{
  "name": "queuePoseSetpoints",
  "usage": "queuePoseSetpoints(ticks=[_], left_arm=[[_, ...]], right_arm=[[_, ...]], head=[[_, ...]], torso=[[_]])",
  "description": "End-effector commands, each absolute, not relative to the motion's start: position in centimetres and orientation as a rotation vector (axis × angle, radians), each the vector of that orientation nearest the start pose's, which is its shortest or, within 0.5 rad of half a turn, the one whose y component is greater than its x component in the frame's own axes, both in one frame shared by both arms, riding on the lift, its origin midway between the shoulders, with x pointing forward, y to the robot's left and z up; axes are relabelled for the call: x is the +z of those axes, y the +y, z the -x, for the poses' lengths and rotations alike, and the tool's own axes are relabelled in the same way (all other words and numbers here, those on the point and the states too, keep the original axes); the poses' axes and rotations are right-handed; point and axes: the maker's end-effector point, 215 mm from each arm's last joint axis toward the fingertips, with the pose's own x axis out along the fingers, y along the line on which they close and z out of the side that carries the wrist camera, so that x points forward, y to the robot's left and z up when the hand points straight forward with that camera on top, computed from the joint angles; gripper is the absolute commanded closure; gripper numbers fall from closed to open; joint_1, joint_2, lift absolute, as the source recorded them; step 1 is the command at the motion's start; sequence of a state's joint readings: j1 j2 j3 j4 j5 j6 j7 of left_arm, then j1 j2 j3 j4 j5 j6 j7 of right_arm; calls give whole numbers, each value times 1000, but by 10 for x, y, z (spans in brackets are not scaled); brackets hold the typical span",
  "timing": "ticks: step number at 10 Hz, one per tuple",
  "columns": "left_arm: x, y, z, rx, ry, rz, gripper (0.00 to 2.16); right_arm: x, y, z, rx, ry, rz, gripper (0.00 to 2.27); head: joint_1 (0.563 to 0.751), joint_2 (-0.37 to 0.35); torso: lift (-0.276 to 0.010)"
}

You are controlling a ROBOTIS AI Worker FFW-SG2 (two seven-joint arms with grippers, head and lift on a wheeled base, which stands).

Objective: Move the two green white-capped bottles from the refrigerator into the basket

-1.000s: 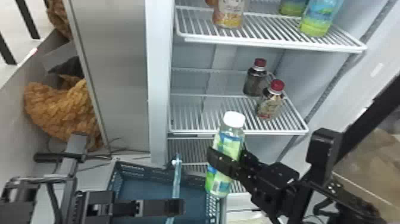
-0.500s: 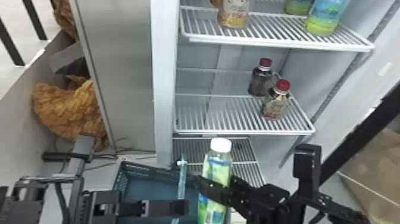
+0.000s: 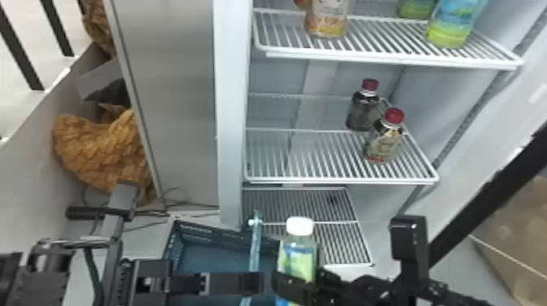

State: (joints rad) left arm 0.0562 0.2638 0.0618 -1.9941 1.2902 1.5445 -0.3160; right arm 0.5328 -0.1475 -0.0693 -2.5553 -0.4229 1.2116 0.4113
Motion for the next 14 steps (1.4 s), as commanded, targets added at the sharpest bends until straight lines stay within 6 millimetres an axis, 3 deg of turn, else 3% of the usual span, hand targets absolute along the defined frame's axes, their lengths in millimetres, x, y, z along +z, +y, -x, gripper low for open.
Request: queuePoseSetpoints(ticks=[1,4,6,11,14], left_arm=[[-327,21,-304,-1186,1013,769,1161],[-327,21,-303,-1187,1015,772,1161],[-327,21,-302,-1190,1016,773,1161],[-326,21,-301,-1191,1012,775,1161],[-326,21,-301,-1190,1012,779,1161]], right_arm=[[-388,-84,-300,685,786,-323,883],[-403,-82,-298,690,824,-351,852],[-406,-78,-300,697,825,-361,674],[-398,-77,-309,701,782,-364,525],[-382,-97,-331,639,694,-286,527]], head=[[695,-145],[695,-120],[695,-119],[695,-109],[695,-117]], torso=[[-263],[-263],[-263],[-263],[-263]])
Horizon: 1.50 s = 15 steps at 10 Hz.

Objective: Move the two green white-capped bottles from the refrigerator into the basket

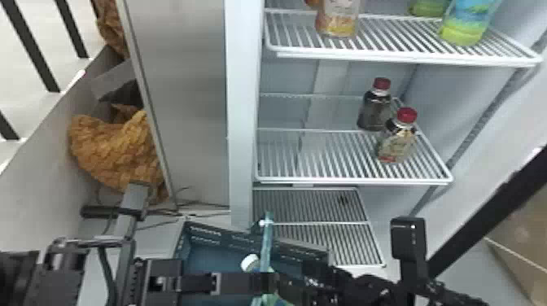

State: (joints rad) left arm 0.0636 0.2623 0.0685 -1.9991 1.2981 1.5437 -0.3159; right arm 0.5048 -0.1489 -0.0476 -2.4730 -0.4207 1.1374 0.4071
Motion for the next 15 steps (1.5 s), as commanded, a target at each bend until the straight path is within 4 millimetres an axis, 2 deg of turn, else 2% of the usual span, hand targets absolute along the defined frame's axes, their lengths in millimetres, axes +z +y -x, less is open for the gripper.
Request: queuePoseSetpoints(ticks=[1,5,7,10,13,15], left_arm=[[-326,21,-302,-1189,1011,776,1161],[-326,21,-301,-1190,1013,774,1161],[-326,21,-301,-1190,1013,774,1161],[-327,20,-301,-1190,1015,773,1161],[-326,20,-302,-1192,1012,772,1161],[-325,20,-300,-1195,1013,776,1161]], right_arm=[[-376,-109,-338,607,670,-252,527],[-350,-139,-365,517,551,-168,530],[-326,-153,-380,462,448,-139,518],[-286,-161,-401,422,271,-127,452],[-250,-172,-413,368,94,-127,219],[-220,-188,-412,285,-48,-148,87]], head=[[695,-130],[695,-183],[695,-209],[695,-227],[695,-233],[695,-249]], torso=[[-263],[-263],[-263],[-263],[-263],[-263]])
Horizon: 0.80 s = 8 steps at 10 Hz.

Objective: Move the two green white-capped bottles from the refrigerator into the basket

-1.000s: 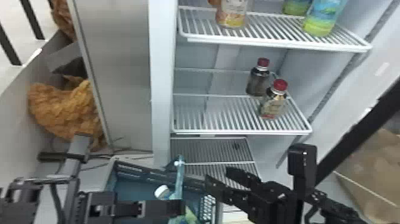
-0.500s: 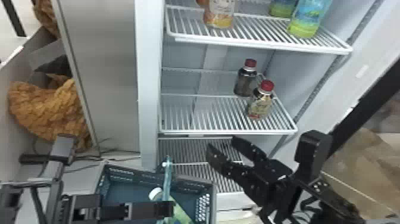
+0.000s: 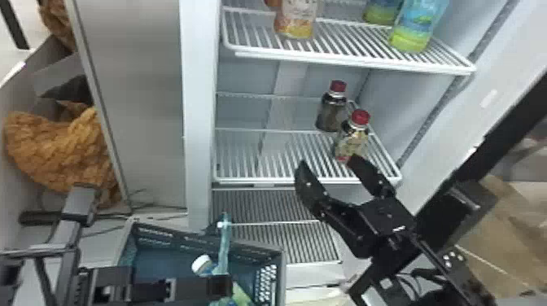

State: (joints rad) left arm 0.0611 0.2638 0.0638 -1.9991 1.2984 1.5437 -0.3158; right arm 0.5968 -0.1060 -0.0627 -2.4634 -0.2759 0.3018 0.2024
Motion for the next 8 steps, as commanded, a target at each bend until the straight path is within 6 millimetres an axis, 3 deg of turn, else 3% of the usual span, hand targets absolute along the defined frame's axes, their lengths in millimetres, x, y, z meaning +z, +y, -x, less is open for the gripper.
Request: queuePoseSetpoints(ticks=[1,3,8], left_arm=[[-325,20,-300,-1195,1013,776,1161],[-326,20,-300,-1195,1014,779,1161],[-324,18,-298,-1201,1013,779,1161]], right_arm=[[-218,-194,-411,254,-68,-152,90],[-214,-209,-410,177,-130,-148,88],[-235,-227,-410,106,-114,-126,87]], head=[[695,-262],[695,-280],[695,-320]], torso=[[-263],[-263],[-263]])
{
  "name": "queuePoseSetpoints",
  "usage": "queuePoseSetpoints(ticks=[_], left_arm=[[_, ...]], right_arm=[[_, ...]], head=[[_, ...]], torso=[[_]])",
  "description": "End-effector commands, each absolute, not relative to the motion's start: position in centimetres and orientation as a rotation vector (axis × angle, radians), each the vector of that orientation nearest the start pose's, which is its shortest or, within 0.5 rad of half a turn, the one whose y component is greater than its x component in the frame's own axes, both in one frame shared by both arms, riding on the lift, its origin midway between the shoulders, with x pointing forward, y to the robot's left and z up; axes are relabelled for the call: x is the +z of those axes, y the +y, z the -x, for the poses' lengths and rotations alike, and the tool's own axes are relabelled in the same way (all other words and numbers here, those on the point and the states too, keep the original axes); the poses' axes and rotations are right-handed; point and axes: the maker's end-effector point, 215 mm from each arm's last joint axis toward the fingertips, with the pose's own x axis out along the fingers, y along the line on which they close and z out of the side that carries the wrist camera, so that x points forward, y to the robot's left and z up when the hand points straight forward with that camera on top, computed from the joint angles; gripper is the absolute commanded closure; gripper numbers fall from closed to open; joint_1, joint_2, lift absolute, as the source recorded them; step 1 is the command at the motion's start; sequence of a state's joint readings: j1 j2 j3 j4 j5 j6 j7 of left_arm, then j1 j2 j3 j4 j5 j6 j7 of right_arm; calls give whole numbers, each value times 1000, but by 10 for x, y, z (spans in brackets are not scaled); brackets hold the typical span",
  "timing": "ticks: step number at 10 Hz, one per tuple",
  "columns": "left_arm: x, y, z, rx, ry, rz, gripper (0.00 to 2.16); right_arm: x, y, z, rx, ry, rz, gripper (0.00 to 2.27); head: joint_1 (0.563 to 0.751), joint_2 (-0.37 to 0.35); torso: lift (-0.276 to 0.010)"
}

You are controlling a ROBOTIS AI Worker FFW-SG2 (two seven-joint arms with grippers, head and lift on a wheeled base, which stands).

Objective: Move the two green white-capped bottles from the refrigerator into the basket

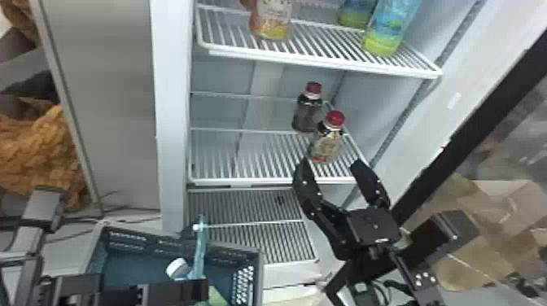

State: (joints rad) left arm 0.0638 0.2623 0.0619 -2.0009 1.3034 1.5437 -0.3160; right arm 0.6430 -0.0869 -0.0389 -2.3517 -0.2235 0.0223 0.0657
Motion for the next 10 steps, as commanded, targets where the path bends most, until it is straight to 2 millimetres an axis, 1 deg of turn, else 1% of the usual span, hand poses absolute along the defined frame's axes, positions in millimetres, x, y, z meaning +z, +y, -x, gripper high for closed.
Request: queuePoseSetpoints(ticks=[1,7,10], left_arm=[[-325,19,-299,-1198,1014,777,1161],[-326,17,-299,-1201,1017,769,1161],[-326,17,-299,-1198,1018,767,1161]], right_arm=[[-236,-229,-410,101,-110,-126,87],[-238,-236,-410,87,-109,-121,87],[-238,-236,-410,87,-109,-121,87]], head=[[695,-325],[695,-341],[695,-345]], torso=[[-263],[-263],[-263]])
